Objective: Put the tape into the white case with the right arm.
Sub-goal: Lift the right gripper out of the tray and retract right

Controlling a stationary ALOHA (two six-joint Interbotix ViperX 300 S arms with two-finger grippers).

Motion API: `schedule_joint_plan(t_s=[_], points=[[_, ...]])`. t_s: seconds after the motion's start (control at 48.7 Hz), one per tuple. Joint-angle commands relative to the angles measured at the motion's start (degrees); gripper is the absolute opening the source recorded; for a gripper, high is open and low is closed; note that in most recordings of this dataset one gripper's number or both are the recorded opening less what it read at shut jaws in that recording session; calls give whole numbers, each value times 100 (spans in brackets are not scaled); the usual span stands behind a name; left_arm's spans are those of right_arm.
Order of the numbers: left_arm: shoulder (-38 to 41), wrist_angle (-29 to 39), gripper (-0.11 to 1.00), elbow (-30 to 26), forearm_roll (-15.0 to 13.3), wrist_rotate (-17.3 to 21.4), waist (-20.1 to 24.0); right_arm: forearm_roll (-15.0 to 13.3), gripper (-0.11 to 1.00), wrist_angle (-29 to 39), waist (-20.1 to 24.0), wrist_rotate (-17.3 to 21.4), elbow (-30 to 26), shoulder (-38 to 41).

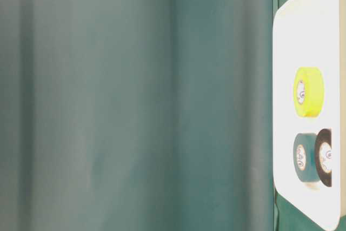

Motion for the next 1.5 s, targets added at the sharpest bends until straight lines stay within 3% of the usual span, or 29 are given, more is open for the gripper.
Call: schedule_joint_plan(t_s=[0.0,0.205,0.596,0.781,1.151,1.479], points=[[53,-62,0,-70,0,9,18,0,55,-35,9,26,105,-316],[44,-70,0,-70,0,9,9,0,55,-35,9,26,369,-826],[53,-70,0,-70,0,9,9,0,55,-158,70,53,448,-870],[44,-62,0,-79,0,26,9,0,55,-510,448,53,580,-896],[53,-62,0,-79,0,26,9,0,54,-536,1283,53,668,-905],[44,-62,0,-70,0,35,9,-18,54,-527,1354,44,642,-879]])
